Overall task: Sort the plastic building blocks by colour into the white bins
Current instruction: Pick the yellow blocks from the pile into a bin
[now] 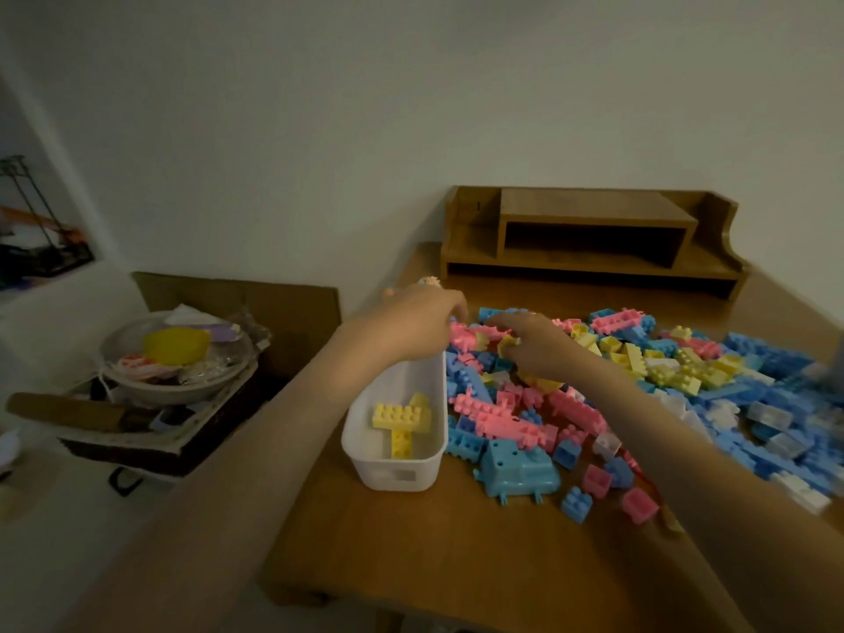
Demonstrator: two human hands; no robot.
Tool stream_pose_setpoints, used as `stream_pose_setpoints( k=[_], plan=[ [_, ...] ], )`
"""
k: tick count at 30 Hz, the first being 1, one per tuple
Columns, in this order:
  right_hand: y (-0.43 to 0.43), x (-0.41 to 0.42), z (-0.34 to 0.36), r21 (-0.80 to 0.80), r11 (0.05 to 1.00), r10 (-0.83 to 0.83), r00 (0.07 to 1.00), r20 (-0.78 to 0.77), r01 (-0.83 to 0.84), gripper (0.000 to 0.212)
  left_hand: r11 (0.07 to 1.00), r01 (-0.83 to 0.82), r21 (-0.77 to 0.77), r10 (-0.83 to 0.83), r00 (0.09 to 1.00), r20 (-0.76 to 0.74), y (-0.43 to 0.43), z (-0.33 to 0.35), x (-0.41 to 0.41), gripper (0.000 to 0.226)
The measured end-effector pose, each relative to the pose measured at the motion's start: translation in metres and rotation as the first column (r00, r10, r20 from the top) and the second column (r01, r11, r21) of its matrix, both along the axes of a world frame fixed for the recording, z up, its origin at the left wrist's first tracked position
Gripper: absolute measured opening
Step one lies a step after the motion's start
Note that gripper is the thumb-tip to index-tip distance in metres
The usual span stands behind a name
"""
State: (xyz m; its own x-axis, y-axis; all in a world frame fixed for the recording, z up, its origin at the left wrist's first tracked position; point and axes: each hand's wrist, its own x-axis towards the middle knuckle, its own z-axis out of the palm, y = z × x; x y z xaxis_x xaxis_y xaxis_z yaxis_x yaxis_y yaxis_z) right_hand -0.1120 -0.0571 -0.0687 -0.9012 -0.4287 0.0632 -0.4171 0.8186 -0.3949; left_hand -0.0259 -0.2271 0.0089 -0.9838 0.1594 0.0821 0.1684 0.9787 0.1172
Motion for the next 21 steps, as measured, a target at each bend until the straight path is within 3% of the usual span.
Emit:
stream_pose_setpoints(
  k=[3, 6, 11, 16, 21],
  plan=[
    [-0.004, -0.004, -0.002, 0.124, 0.991, -0.039, 0.999, -0.009, 0.040, 0.047, 0.998, 0.067, 0.008, -0.067, 0.997, -0.034, 0.021, -0.008, -0.029, 0.032],
    [0.000, -0.003, 0.000, 0.186, 0.981, -0.040, 0.997, -0.070, 0.053, 0.032, 0.983, 0.074, -0.171, -0.072, 0.997, 0.014, 0.034, -0.020, -0.056, 0.039],
    [0.018, -0.003, 0.003, 0.031, 1.000, -0.001, 0.991, -0.131, 0.005, 0.025, 0.903, 0.025, -0.428, 0.030, 0.992, 0.121, 0.040, -0.030, -0.084, 0.032],
    [0.024, 0.004, 0.011, -0.134, 0.991, -0.004, 0.976, -0.217, -0.026, 0.025, 0.911, 0.023, -0.412, 0.029, 0.992, 0.119, 0.042, -0.036, -0.091, 0.031],
    [0.014, 0.015, 0.015, -0.212, 0.971, 0.098, 0.993, -0.065, -0.110, 0.021, 0.952, 0.021, -0.305, 0.000, 0.998, 0.068, 0.039, -0.033, -0.080, 0.029]
  ],
)
